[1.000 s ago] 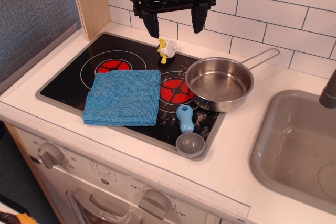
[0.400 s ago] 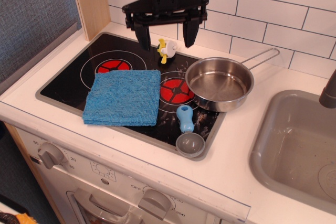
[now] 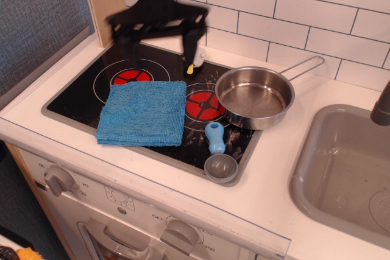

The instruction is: Put the blue cloth on the top left of the stove.

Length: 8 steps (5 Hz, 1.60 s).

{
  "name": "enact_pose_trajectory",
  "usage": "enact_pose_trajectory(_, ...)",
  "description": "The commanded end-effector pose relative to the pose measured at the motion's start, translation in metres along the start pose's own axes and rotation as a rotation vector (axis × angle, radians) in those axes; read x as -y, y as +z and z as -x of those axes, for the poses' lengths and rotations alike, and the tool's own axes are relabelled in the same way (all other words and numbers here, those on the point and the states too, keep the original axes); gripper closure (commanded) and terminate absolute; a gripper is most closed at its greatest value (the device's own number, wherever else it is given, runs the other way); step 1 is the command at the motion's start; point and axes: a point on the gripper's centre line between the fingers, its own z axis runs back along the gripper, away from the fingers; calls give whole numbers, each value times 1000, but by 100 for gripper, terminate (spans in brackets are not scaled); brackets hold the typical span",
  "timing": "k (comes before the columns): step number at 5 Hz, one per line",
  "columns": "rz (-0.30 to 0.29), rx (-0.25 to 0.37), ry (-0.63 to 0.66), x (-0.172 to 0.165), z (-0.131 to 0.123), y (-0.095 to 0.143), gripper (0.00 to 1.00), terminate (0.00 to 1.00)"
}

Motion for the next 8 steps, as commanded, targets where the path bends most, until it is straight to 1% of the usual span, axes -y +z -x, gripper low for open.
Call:
enact_pose_trajectory(1, -25, -24, 48, -29, 17, -20, 0, 0)
enact_pose_trajectory(2, -7, -26, 33, -26, 20, -38, 0, 0)
enact_pose_trajectory(3, -3, -17, 19, -20, 21, -51, 0, 0)
enact_pose_trajectory(4, -18, -36, 23, -22, 19, -65, 0, 0)
enact_pose_trajectory(5, -35, -39, 40, -27, 13, -71, 0, 0)
enact_pose_trajectory(6, -38, -51, 57, -33, 8, -76, 0, 0)
enact_pose_trajectory(7, -36, -54, 79, -41, -4, -82, 0, 0)
enact_pose_trajectory(8, -24, -39, 86, -44, -23, -87, 0, 0)
